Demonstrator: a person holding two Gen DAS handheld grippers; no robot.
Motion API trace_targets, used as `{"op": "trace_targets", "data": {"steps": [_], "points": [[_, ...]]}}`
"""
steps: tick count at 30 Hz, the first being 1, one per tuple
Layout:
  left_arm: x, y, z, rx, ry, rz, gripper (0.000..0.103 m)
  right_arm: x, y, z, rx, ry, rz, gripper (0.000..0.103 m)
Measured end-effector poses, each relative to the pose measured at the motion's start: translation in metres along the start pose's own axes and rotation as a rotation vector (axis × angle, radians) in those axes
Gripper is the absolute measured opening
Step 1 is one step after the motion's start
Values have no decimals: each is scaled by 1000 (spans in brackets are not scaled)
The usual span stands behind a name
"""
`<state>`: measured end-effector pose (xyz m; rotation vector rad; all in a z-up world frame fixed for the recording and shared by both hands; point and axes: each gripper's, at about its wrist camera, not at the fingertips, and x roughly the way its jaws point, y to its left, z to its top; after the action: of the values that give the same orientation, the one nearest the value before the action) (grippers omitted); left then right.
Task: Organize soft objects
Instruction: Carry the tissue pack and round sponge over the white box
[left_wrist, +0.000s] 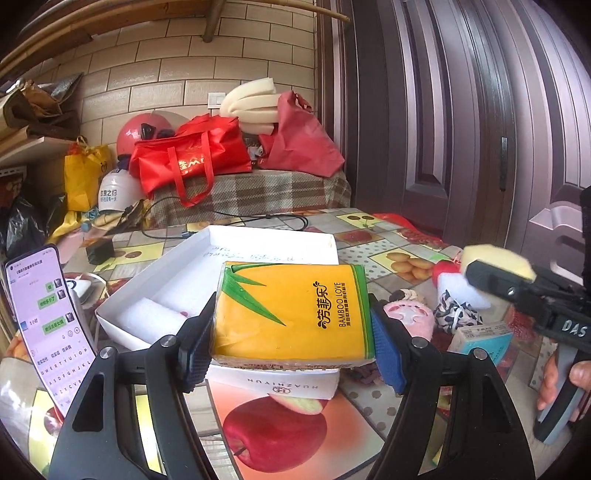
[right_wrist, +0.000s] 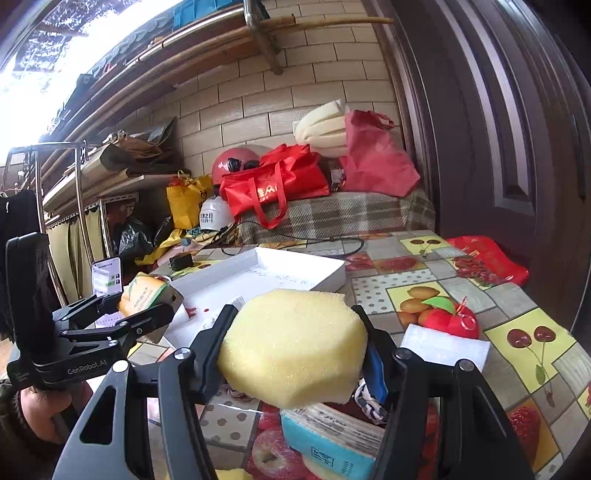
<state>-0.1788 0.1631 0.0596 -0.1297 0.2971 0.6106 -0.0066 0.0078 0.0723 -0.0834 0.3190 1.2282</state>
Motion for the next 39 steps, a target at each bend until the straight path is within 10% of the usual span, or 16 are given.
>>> {"op": "trace_targets", "data": {"steps": [39], "points": [[93, 91, 26, -201, 55, 257, 74, 120, 53, 27, -65, 42, -7, 61]]}}
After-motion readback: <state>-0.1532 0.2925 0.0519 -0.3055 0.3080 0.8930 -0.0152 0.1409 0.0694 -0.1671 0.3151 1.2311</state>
